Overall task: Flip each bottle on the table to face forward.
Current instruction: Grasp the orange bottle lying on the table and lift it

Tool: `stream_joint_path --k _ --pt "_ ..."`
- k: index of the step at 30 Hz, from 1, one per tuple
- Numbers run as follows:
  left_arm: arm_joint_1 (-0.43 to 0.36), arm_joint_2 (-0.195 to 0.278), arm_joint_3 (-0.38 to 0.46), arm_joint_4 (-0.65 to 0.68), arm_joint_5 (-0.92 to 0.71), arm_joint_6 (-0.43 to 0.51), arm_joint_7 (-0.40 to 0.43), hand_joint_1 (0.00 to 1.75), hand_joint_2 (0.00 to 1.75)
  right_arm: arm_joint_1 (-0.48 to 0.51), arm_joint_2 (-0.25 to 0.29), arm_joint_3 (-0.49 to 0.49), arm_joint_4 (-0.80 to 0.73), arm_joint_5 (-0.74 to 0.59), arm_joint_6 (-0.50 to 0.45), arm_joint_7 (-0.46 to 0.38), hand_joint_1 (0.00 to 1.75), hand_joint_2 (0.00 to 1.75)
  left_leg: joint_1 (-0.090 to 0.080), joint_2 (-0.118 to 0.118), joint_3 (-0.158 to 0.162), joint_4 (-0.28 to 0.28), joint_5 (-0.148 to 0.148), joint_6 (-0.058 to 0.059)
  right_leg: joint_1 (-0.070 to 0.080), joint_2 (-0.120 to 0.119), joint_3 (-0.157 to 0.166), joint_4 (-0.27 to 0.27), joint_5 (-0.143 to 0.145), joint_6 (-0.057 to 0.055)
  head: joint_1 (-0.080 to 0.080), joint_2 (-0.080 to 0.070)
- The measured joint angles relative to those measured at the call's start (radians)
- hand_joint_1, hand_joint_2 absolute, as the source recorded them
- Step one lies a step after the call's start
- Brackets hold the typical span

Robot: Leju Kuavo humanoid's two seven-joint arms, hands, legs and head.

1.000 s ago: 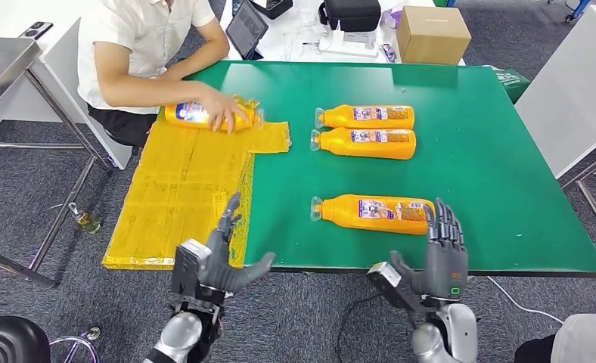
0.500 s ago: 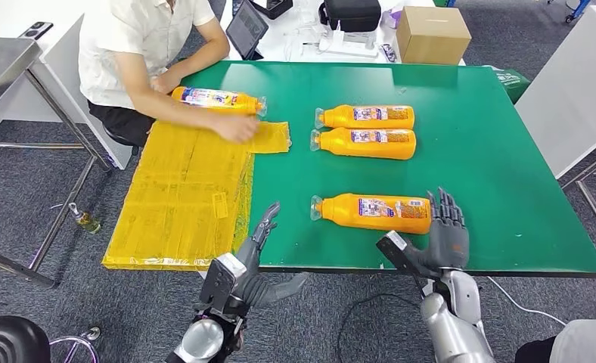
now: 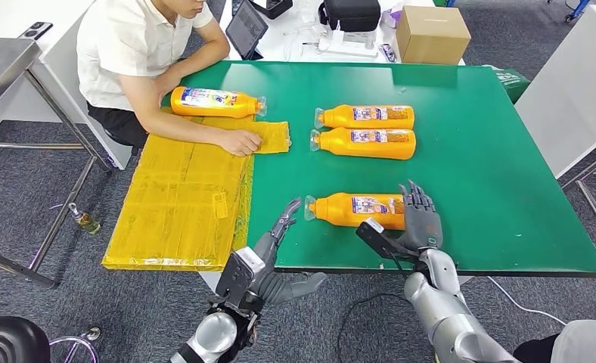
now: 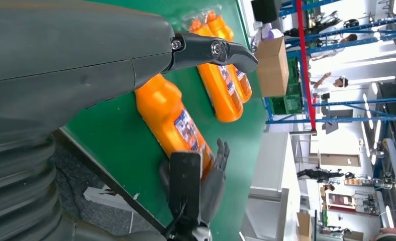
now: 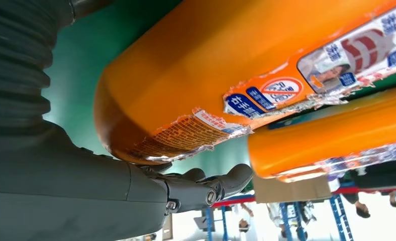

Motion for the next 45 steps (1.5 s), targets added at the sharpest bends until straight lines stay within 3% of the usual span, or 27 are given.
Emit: stream_joint_path --k 3,4,7,8,9,15,29,32,35,39,42,45 --pt "-0.002 0.0 -0.007 0.004 0.002 0.004 0.001 0.0 1.75 -0.017 0.001 0.014 0.024 0.007 0.018 0.017 0.0 1.75 0.0 0.0 0.0 0.0 0.0 0.0 0.0 0.0 0.0 0.0 0.0 0.0 0.0 0.0" --pt "-0.002 0.0 -0.009 0.004 0.003 0.006 0.001 0.0 1.75 -0.021 0.0 0.019 0.03 0.013 0.03 0.032 0.26 1.75 0.0 0.0 0.0 0.0 0.0 0.0 0.0 0.0 0.0 0.0 0.0 0.0 0.0 0.0" --pt "-0.003 0.0 -0.014 0.004 0.009 0.016 0.001 0.0 1.75 -0.041 -0.005 0.041 0.048 0.045 0.082 0.094 1.47 1.75 0.0 0.0 0.002 0.0 0.0 0.0 0.0 0.0 0.001 0.0 0.0 0.0 0.0 0.0" --pt "-0.004 0.0 -0.016 0.004 0.013 0.018 0.001 0.0 1.75 -0.049 -0.009 0.051 0.054 0.055 0.103 0.115 1.64 1.75 0.0 0.001 0.002 0.0 0.0 0.0 0.0 0.001 0.001 0.0 0.0 0.0 0.0 0.0" --pt "-0.004 0.0 -0.017 0.004 0.016 0.02 0.001 0.0 1.75 -0.058 -0.015 0.06 0.059 0.064 0.125 0.132 1.7 1.75 0.0 0.001 0.003 0.0 0.0 0.0 0.0 0.001 0.002 0.0 0.0 0.0 0.0 0.0" --pt "-0.006 0.0 -0.02 0.004 0.024 0.025 0.001 0.0 1.75 -0.093 -0.044 0.1 0.084 0.08 0.203 0.178 1.71 1.75 0.0 0.0 0.006 0.0 0.0 0.0 0.0 0.0 0.006 -0.001 0.0 0.0 0.0 0.0" --pt "-0.01 0.001 -0.023 0.004 0.034 0.024 0.001 0.0 1.75 -0.114 -0.069 0.127 0.1 0.041 0.262 0.158 1.75 1.75 0.0 0.0 0.008 0.0 0.0 0.0 0.0 0.0 0.007 -0.001 0.0 0.0 0.0 0.0" --pt "-0.011 0.001 -0.024 0.004 0.039 0.024 -0.002 0.0 1.75 -0.114 -0.072 0.118 0.1 -0.043 0.293 0.094 1.75 1.75 0.0 0.0 0.01 0.0 0.0 0.0 0.0 0.0 0.01 -0.001 0.0 0.0 0.0 0.0" --pt "-0.007 0.002 -0.021 0.002 0.066 0.041 -0.017 0.0 1.75 -0.105 -0.069 0.087 0.097 -0.177 0.327 -0.023 1.74 1.75 0.0 0.0 0.012 0.0 -0.001 0.0 0.0 0.001 0.012 -0.001 0.0 0.0 0.0 0.0" --pt "0.018 -0.006 0.014 -0.006 0.229 0.141 -0.02 0.0 1.75 -0.048 -0.026 0.048 0.036 -0.414 0.374 -0.194 1.71 1.75 0.001 0.002 0.013 0.0 -0.003 -0.002 0.001 0.003 0.012 -0.001 0.0 0.0 0.0 0.0" --pt "0.047 -0.01 0.063 -0.005 0.427 0.189 0.006 0.0 1.75 0.045 0.016 0.06 -0.103 -0.606 0.406 -0.214 1.7 1.75 0.003 0.001 0.012 0.0 -0.002 -0.002 0.003 0.002 0.011 0.0 -0.001 -0.001 0.0 0.0" --pt "0.074 -0.01 0.093 -0.001 0.511 0.221 -0.002 0.0 1.75 0.136 0.046 0.105 -0.263 -0.766 0.422 -0.191 1.69 1.75 0.003 0.0 0.007 0.0 -0.001 -0.002 0.003 0.001 0.007 0.0 -0.001 -0.001 0.0 0.0"
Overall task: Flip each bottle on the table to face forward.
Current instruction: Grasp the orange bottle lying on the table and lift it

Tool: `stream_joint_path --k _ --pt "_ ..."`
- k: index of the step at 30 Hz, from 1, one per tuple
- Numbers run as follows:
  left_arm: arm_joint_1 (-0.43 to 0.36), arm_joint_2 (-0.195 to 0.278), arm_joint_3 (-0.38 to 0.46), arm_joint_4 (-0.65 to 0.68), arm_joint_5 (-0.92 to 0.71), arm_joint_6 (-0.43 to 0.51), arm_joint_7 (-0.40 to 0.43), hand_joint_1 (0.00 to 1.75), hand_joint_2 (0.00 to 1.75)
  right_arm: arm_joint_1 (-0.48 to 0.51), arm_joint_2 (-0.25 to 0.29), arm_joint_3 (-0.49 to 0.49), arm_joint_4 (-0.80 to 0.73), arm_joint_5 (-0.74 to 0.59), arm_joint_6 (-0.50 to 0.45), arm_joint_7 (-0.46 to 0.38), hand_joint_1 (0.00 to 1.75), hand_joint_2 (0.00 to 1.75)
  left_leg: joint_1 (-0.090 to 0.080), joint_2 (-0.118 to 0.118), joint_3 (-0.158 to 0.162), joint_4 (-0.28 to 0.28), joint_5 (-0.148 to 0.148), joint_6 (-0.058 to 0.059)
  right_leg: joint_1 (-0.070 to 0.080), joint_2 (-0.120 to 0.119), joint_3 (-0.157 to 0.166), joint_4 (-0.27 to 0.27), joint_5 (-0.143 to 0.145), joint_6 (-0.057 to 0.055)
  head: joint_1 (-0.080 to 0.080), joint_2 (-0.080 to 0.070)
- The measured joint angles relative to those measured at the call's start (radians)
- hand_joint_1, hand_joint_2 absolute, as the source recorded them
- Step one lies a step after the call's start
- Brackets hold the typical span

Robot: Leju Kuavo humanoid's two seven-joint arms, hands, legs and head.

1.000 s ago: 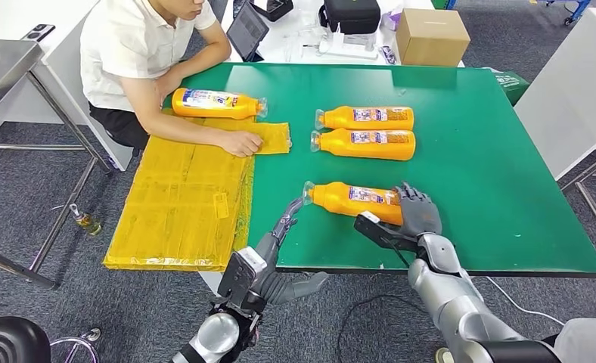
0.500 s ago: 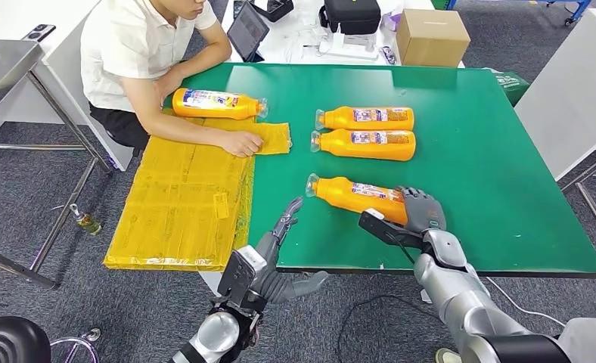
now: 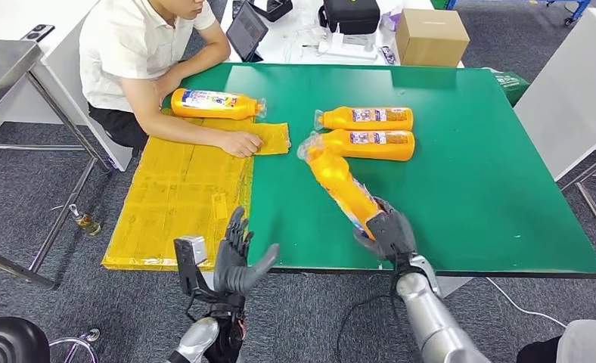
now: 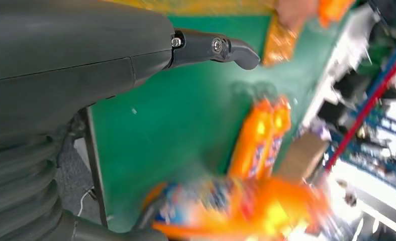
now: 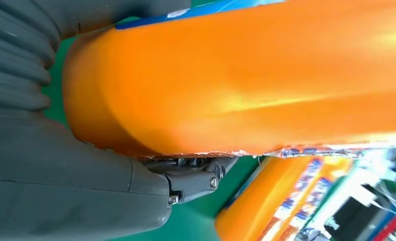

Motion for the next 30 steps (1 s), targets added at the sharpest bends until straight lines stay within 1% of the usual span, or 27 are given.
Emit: stream_joint_path --k 3,6,14,17,18,20,23,27,30 --pt "0.009 0.0 0.01 0.004 0.017 0.016 -0.009 0.0 1.75 0.048 0.013 0.041 -0.108 -0.065 0.002 0.01 1.69 1.75 0.0 0.0 -0.003 0.0 0.0 0.0 -0.001 0.0 -0.003 0.0 0.0 0.0 0.0 0.0" --pt "0.014 0.0 0.017 0.005 0.024 0.024 -0.01 0.0 1.75 0.071 0.015 0.065 -0.16 -0.084 0.001 0.01 1.69 1.75 -0.002 0.0 -0.003 0.0 0.0 0.001 -0.003 0.0 -0.003 0.0 0.0 0.0 0.0 0.0" --pt "0.016 0.0 0.022 0.005 0.028 0.027 -0.01 0.0 1.75 0.095 0.015 0.09 -0.219 -0.096 0.002 0.01 1.72 1.75 -0.002 0.0 -0.004 0.0 0.0 0.001 -0.003 0.0 -0.004 0.0 0.0 0.0 0.0 0.0" --pt "0.016 0.0 0.022 0.005 0.032 0.023 -0.01 0.0 1.75 0.097 0.016 0.092 -0.225 -0.116 0.008 0.006 1.62 1.75 -0.002 0.0 -0.004 0.0 0.0 0.001 -0.003 0.0 -0.004 0.0 0.0 0.0 0.0 0.0" --pt "0.016 0.0 0.022 0.004 0.04 0.009 -0.01 0.0 1.75 0.099 0.017 0.093 -0.227 -0.127 0.017 0.002 1.62 1.75 -0.002 0.0 -0.004 0.0 0.0 0.001 -0.003 0.0 -0.004 0.0 0.0 0.0 0.0 0.0" --pt "0.016 0.002 0.02 0.0 0.061 -0.049 -0.008 0.0 1.75 0.103 0.027 0.099 -0.228 -0.147 0.039 -0.004 1.7 1.75 -0.002 0.0 -0.004 0.0 0.0 0.001 -0.003 0.0 -0.004 0.0 0.0 0.0 0.0 0.0" --pt "0.014 0.006 0.009 -0.024 0.061 -0.133 -0.01 0.0 1.75 0.103 0.058 0.139 -0.202 -0.147 0.052 -0.015 1.73 1.75 -0.002 0.0 -0.005 0.0 0.0 0.001 -0.003 0.0 -0.005 0.0 0.0 0.0 0.0 0.0" --pt "0.009 0.009 -0.008 -0.047 0.029 -0.155 -0.016 0.0 1.75 0.098 0.101 0.225 -0.133 -0.132 0.069 -0.043 1.75 1.75 -0.002 0.0 -0.005 0.0 0.0 0.001 -0.002 0.0 -0.006 0.0 0.0 0.0 0.0 0.0" --pt "0.002 0.009 -0.011 -0.048 0.034 -0.162 -0.008 0.0 1.75 0.092 0.127 0.279 -0.09 -0.122 0.066 -0.061 1.75 1.75 -0.002 0.0 -0.006 0.0 0.0 0.001 -0.002 0.0 -0.006 0.0 0.0 0.0 0.0 0.0"
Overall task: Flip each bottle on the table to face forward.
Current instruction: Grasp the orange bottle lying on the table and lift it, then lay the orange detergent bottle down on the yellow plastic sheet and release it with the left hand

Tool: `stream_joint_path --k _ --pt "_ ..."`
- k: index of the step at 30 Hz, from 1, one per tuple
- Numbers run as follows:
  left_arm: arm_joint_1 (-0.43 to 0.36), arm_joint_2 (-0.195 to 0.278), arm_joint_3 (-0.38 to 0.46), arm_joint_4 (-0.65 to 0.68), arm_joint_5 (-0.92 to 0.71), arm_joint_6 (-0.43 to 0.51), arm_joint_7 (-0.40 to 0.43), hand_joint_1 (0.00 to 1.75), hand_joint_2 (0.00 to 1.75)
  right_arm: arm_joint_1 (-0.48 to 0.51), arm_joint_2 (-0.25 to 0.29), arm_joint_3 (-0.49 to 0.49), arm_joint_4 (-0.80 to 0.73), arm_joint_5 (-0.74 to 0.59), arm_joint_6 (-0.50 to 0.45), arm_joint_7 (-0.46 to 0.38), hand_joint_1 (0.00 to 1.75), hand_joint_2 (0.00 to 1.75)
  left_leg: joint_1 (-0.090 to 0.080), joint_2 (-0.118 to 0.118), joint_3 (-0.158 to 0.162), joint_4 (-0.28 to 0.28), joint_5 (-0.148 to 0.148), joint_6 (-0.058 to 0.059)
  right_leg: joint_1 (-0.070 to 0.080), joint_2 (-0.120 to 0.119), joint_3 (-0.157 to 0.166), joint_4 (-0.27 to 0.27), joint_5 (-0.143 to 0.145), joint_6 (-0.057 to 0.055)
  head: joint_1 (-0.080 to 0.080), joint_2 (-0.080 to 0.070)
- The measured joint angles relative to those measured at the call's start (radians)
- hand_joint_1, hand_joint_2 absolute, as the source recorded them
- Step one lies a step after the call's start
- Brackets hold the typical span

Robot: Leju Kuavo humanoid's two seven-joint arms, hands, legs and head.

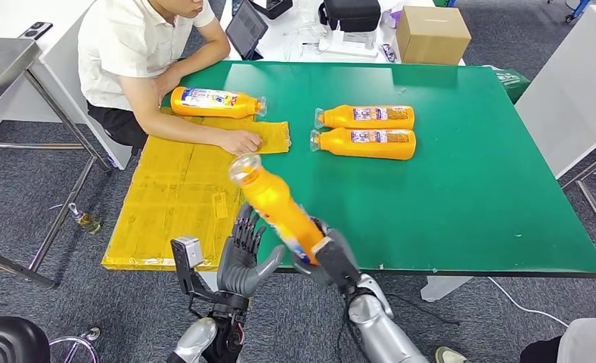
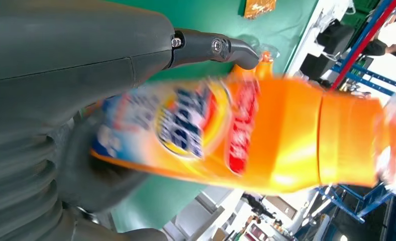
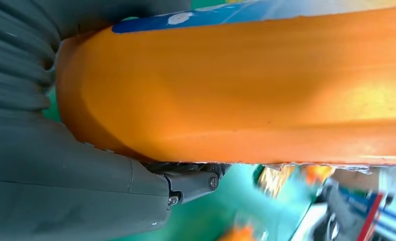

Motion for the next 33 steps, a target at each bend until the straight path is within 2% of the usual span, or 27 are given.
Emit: stream_joint_path --k 6,19,20,21,23,24,25,29,33 --pt "-0.019 0.0 0.006 0.014 0.033 -0.002 0.007 0.0 1.75 -0.003 0.029 0.089 0.028 0.018 -0.035 -0.029 1.74 1.75 0.0 0.0 -0.001 0.0 0.0 0.0 0.0 0.0 0.0 0.0 0.0 0.0 0.0 0.0" --pt "-0.024 0.0 0.03 0.02 0.079 0.01 0.015 0.0 1.75 0.016 0.029 0.191 0.002 0.006 -0.046 -0.044 1.69 1.75 0.0 0.0 -0.001 0.0 0.0 0.0 0.0 0.0 -0.001 0.0 0.0 0.0 0.0 0.0" --pt "-0.023 0.0 0.032 0.019 0.09 0.006 0.02 0.41 1.75 0.017 0.028 0.197 -0.002 0.005 -0.045 -0.043 1.63 1.75 0.0 0.0 -0.001 0.0 0.0 0.0 0.0 0.0 -0.001 0.0 0.0 0.0 0.0 0.0" --pt "-0.023 0.0 0.034 0.019 0.107 -0.002 0.027 0.85 1.75 0.018 0.028 0.203 -0.005 0.003 -0.043 -0.042 1.42 1.75 0.0 0.0 -0.001 0.0 0.0 0.0 0.0 0.0 -0.001 0.0 0.0 0.0 0.0 0.0" --pt "-0.023 0.0 0.042 0.019 0.151 -0.026 0.041 1.72 1.75 0.019 0.025 0.217 -0.009 -0.002 -0.038 -0.038 0.59 1.75 0.0 0.0 -0.001 0.0 0.0 0.0 0.0 0.0 -0.001 0.0 0.0 0.0 0.0 0.0" --pt "-0.022 0.0 0.047 0.018 0.177 -0.043 0.047 1.75 1.75 0.018 0.023 0.225 -0.01 -0.006 -0.033 -0.037 0.22 1.75 0.0 0.0 -0.001 0.0 0.0 0.0 0.0 0.0 -0.001 0.0 0.0 0.0 0.0 0.0" --pt "-0.02 0.0 0.054 0.016 0.2 -0.06 0.05 1.75 1.75 0.018 0.021 0.233 -0.01 -0.011 -0.029 -0.037 0.0 1.75 0.0 0.0 -0.001 0.0 0.0 0.0 0.0 0.0 -0.001 0.0 0.0 0.0 0.0 0.0" --pt "-0.016 0.003 0.09 0.0 0.261 -0.113 0.061 1.75 1.75 0.019 0.019 0.271 -0.01 -0.024 -0.006 -0.048 0.0 1.75 0.0 0.0 -0.001 0.0 0.0 0.0 0.0 0.0 -0.001 0.0 0.0 0.0 0.0 0.0" --pt "-0.01 0.003 0.109 -0.011 0.269 -0.128 0.065 1.75 1.75 0.019 0.019 0.288 -0.01 -0.027 -0.001 -0.05 0.0 1.75 0.0 0.0 -0.001 0.0 0.0 0.0 0.0 0.0 -0.001 0.0 0.0 0.0 0.0 0.0"
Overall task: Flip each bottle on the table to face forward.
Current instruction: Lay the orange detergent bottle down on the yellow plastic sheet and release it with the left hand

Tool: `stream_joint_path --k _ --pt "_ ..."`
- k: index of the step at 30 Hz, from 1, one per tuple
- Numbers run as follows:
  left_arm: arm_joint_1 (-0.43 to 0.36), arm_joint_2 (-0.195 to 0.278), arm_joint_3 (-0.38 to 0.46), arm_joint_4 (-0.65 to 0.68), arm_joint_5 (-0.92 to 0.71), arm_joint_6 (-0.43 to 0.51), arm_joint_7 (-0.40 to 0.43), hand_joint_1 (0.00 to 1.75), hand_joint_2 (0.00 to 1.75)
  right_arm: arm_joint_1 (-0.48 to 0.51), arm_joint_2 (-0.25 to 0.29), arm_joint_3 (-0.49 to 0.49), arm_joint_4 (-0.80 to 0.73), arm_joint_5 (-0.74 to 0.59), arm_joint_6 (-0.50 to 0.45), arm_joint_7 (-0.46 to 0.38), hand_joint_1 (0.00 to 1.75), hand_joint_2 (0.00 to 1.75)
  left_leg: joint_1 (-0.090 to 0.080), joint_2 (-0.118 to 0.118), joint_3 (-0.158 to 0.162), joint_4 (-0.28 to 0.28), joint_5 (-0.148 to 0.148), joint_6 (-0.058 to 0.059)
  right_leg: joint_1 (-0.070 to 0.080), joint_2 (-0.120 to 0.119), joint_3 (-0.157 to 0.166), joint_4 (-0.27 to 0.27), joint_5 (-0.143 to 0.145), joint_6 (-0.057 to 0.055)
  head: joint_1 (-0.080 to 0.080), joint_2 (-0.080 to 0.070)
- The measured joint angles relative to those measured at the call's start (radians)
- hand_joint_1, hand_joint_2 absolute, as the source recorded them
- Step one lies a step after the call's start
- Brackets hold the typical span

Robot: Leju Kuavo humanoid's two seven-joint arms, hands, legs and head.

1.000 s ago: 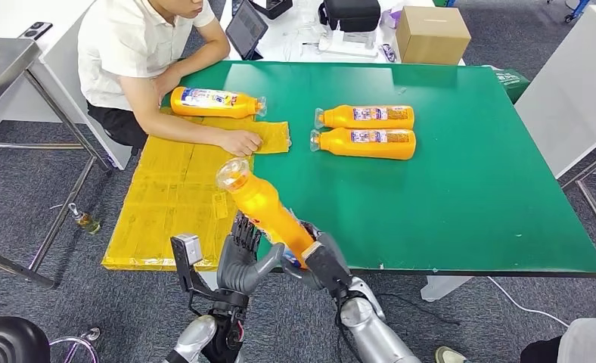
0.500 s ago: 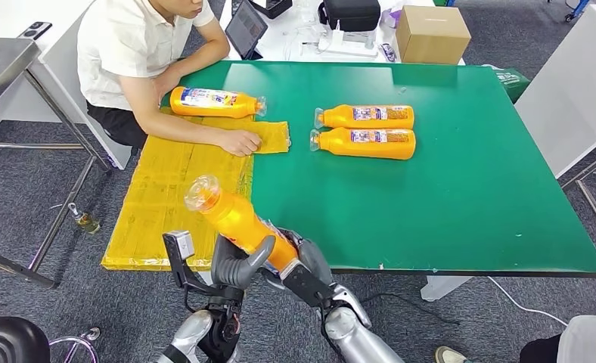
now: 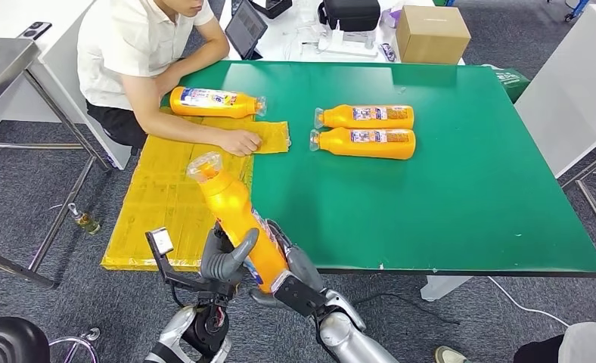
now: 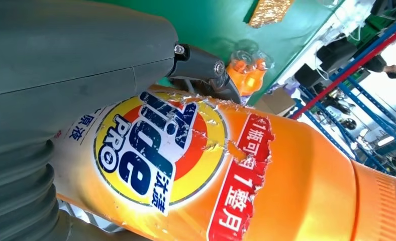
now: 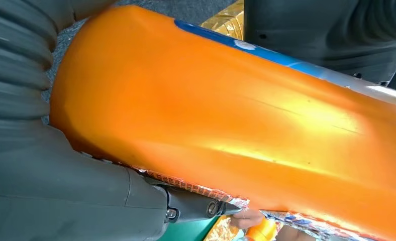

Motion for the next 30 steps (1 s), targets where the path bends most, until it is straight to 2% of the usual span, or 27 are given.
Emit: stream_joint_path --k 10,14,19,26,28,30 --pt "0.008 0.0 0.02 -0.011 0.01 -0.011 0.002 1.75 1.75 0.0 0.0 0.014 -0.003 0.001 0.0 -0.002 0.0 1.75 0.0 0.0 0.0 0.0 0.0 0.0 0.0 0.0 0.0 0.0 0.0 0.0 0.0 0.0" --pt "0.016 0.0 0.03 -0.026 0.024 -0.035 0.0 1.75 1.75 0.007 -0.003 0.019 -0.016 0.01 -0.042 -0.026 0.0 1.75 0.0 0.0 0.0 0.0 0.0 0.0 0.0 0.0 0.0 0.0 0.0 0.0 0.0 0.0" --pt "0.03 0.007 0.052 -0.063 0.065 -0.081 0.019 1.75 1.75 0.047 -0.025 0.035 -0.082 0.044 -0.148 -0.038 0.0 1.75 0.0 0.0 -0.001 0.0 0.0 0.0 0.0 0.0 0.0 0.0 0.0 0.0 0.0 0.0" --pt "0.029 0.029 0.069 -0.074 0.028 -0.132 0.047 1.75 1.75 0.108 -0.082 0.027 -0.202 0.061 -0.371 -0.04 0.0 1.75 0.0 0.0 -0.001 0.0 0.0 0.0 0.0 0.0 0.0 0.0 0.0 0.0 0.0 0.0" --pt "0.025 0.041 0.071 -0.077 -0.064 -0.085 0.028 1.75 1.75 0.124 -0.093 -0.009 -0.229 0.114 -0.428 -0.041 0.0 1.75 0.0 0.0 0.0 0.0 0.0 0.0 0.0 0.0 0.0 0.0 0.0 0.0 0.0 0.0" --pt "0.016 0.057 0.069 -0.078 -0.274 0.045 -0.015 1.75 1.75 0.153 -0.087 -0.087 -0.272 0.214 -0.48 -0.041 0.0 1.75 0.0 0.0 -0.001 0.0 0.0 0.0 0.0 0.0 0.0 0.0 0.0 0.0 0.0 0.0"
